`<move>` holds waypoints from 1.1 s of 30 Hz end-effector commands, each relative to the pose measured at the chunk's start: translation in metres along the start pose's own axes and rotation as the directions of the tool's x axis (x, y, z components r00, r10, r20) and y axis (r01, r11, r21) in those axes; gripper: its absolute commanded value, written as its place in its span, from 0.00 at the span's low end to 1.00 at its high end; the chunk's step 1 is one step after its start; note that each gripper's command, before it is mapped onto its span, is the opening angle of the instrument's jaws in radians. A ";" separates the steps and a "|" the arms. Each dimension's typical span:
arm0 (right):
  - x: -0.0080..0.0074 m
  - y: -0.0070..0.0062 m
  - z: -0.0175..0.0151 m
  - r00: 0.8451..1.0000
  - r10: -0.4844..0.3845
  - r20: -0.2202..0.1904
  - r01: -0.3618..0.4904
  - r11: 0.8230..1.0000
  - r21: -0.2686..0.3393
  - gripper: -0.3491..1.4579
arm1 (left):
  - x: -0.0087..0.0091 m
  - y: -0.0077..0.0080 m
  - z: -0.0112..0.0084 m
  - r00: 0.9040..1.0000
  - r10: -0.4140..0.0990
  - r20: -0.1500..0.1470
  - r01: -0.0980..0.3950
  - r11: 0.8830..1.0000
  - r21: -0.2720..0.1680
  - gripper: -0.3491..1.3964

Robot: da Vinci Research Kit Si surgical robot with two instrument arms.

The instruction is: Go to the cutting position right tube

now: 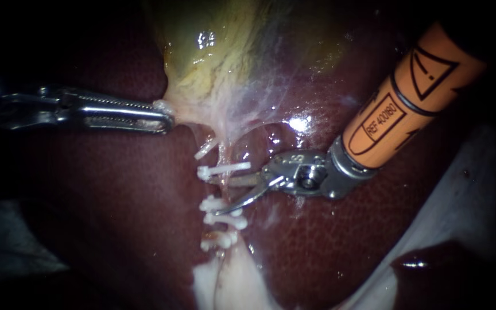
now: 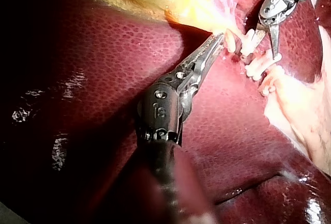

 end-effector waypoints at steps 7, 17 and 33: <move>0.0008 0.0001 0.0017 0.998 0.044 -0.033 -0.044 0.999 0.003 0.91 | 0.0000 0.0000 0.0001 1.000 0.000 0.000 0.000 1.000 0.001 0.00; 0.0011 0.0002 0.0042 0.991 0.122 -0.054 -0.122 0.993 -0.001 0.94 | 0.0000 0.0000 0.0002 1.000 -0.001 0.000 0.001 1.000 0.001 0.00; 0.0010 0.0005 0.0049 0.982 0.171 -0.079 -0.175 0.984 -0.039 0.95 | 0.0000 0.0000 0.0002 1.000 0.000 0.000 0.000 1.000 0.002 0.00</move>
